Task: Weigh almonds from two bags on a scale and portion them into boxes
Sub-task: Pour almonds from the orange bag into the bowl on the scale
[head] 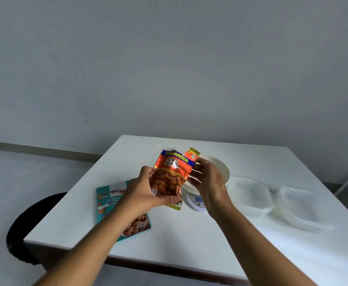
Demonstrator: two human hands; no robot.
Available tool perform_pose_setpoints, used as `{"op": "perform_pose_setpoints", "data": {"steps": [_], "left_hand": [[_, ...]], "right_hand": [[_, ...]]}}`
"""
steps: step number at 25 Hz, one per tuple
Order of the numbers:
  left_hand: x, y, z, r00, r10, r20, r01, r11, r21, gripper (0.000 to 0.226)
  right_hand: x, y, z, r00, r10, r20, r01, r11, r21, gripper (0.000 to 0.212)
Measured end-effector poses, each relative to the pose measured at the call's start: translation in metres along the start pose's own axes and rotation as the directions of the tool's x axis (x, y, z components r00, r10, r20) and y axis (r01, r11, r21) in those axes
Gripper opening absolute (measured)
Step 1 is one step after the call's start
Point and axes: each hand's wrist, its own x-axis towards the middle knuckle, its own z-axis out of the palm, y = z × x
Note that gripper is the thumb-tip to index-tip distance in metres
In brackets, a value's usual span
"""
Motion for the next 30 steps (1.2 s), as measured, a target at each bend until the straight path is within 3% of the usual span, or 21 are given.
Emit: {"op": "perform_pose_setpoints", "data": {"steps": [2,5,11,14,18,21,24,30], "left_hand": [[-0.01,-0.008,0.015,0.994,0.047,-0.097,-0.05,0.998,-0.026,0.072],[-0.021,-0.01,0.024,0.989,0.086,-0.118,-0.098,0.99,-0.101,0.058],[-0.045,-0.006,0.022,0.99,-0.03,0.135,0.078,0.927,-0.367,0.033],[-0.051,-0.009,0.02,0.979,-0.045,0.201,0.129,0.895,-0.426,0.037],[-0.047,-0.015,0.007,0.952,0.02,0.307,0.103,0.92,-0.379,0.049],[-0.036,-0.009,-0.003,0.995,0.001,0.096,0.049,0.858,-0.512,0.047],[-0.025,-0.001,-0.005,0.993,-0.018,-0.117,-0.053,0.82,-0.571,0.035],[-0.019,-0.009,0.011,0.977,-0.005,-0.213,-0.101,0.87,-0.483,0.03]], "right_hand": [[-0.007,0.0,0.003,1.0,-0.01,0.015,0.01,1.0,0.028,0.036],[-0.016,0.003,0.007,0.991,-0.128,-0.037,0.12,0.978,-0.171,0.032],[-0.015,-0.002,0.003,0.976,-0.211,-0.053,0.204,0.973,-0.109,0.015],[-0.016,0.001,-0.001,0.968,-0.246,-0.042,0.235,0.956,-0.176,0.012],[-0.014,0.005,-0.008,0.963,-0.27,-0.009,0.257,0.927,-0.273,0.014],[-0.014,0.003,-0.009,0.959,-0.28,0.037,0.278,0.915,-0.292,0.016],[-0.02,0.004,-0.005,0.947,-0.306,0.1,0.32,0.873,-0.368,0.012],[-0.03,0.012,-0.005,0.94,-0.307,0.152,0.339,0.776,-0.532,0.03]]}}
